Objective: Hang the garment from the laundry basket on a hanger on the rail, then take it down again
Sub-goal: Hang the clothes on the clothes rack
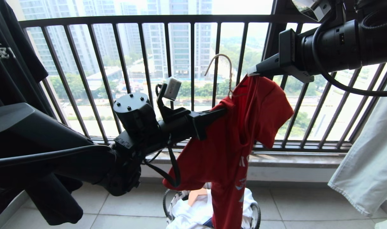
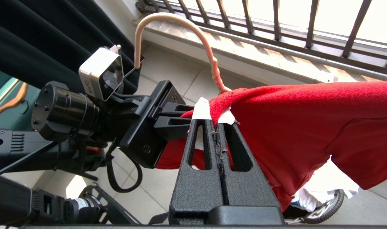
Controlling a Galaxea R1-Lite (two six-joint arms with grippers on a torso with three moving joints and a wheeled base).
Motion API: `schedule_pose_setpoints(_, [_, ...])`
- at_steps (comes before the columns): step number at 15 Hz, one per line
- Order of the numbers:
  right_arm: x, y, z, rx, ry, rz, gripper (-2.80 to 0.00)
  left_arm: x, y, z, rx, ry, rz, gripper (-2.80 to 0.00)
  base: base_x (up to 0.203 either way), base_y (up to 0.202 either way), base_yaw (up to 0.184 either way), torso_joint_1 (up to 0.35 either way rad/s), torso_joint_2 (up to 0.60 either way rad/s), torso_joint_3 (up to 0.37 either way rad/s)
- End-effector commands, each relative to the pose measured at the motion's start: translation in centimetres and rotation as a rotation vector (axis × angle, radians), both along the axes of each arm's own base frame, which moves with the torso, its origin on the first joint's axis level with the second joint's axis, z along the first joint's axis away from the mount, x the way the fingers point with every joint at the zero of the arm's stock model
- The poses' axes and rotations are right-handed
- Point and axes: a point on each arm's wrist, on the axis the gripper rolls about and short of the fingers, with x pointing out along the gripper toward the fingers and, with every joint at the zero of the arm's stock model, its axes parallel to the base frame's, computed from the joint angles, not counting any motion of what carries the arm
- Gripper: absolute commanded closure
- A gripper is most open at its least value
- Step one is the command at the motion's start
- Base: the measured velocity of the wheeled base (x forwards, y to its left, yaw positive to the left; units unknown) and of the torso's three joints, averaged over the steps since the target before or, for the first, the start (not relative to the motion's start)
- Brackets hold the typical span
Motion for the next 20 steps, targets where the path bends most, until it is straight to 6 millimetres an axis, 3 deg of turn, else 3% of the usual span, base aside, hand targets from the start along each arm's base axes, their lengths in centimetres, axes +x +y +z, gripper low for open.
schedule_pose_setpoints(1, [-0.7,0.6,0.0,0.0,0.004,0.031,0.0,0.1,0.0,-0.2,-0.001,0.002,-0.003,0.0,0.0,0.0,0.0,0.0,0.0,0.0])
schedule_pose_setpoints(14, [-1.7,6.1,-2.7,-0.069,0.07,0.172,0.0,-0.3,0.3,0.7,-0.018,-0.016,-0.002,0.0,0.0,0.0,0.0,0.0,0.0,0.0])
schedule_pose_setpoints(20, [-1.0,6.7,-3.2,-0.086,0.059,0.133,0.0,-0.4,0.4,0.9,-0.068,-0.034,-0.014,0.0,0.0,0.0,0.0,0.0,0.0,0.0])
